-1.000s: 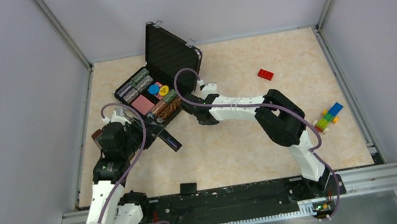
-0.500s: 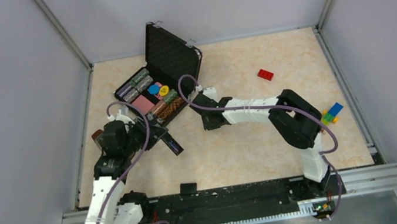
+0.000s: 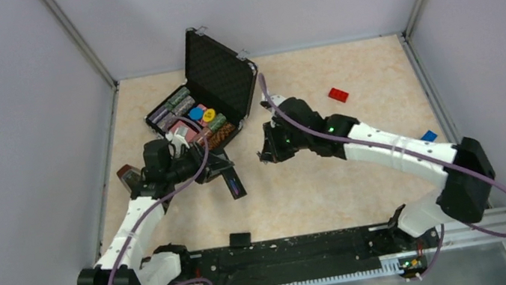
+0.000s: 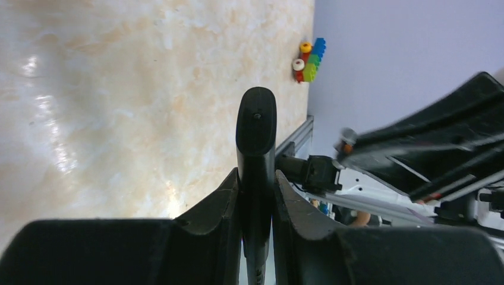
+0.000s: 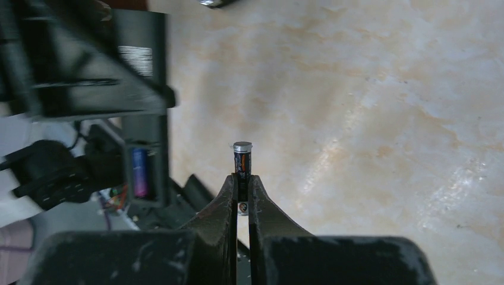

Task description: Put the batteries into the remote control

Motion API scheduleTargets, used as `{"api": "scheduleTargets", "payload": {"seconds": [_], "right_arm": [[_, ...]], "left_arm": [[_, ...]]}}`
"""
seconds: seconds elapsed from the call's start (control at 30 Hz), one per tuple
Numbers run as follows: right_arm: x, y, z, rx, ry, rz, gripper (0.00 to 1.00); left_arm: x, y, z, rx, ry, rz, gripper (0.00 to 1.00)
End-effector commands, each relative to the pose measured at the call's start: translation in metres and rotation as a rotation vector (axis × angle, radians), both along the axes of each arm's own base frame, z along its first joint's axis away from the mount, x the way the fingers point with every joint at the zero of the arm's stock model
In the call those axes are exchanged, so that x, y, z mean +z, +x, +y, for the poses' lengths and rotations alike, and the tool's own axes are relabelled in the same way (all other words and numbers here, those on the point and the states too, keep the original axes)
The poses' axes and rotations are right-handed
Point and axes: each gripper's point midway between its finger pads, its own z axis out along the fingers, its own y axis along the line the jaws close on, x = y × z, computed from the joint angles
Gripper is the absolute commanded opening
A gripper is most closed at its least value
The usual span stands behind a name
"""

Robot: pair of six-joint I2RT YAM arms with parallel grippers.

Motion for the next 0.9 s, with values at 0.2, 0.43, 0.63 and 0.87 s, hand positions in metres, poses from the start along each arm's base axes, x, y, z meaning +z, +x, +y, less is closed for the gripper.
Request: {"api": "scheduleTargets", "payload": {"seconds": [0.2,0.43,0.63,0.87], "right_arm": [[0.062,-0.063,-0.001,0.137,0.208,0.178,0.0],[0.066,-0.074,-0.011,0.116,0.168,0.23,0.0],[0.062,-0.077,-0.014,0.111,0.129,0.262,0.0],[0.062,-0.079,-0.017,0.104,0.096,0.282,0.0]], "left_arm": [[0.049,0.002,-0.048,-0.13,-0.192,-0.176,0.0],[0.053,0.003,-0.058,-0.087,-0.212,-0.188,0.0],[0.05,0.007,-0.06,-0.014,-0.216,-0.171,0.0],[0.046,0.008,-0.06,0.043,-0.264,-0.144,0.0]]}}
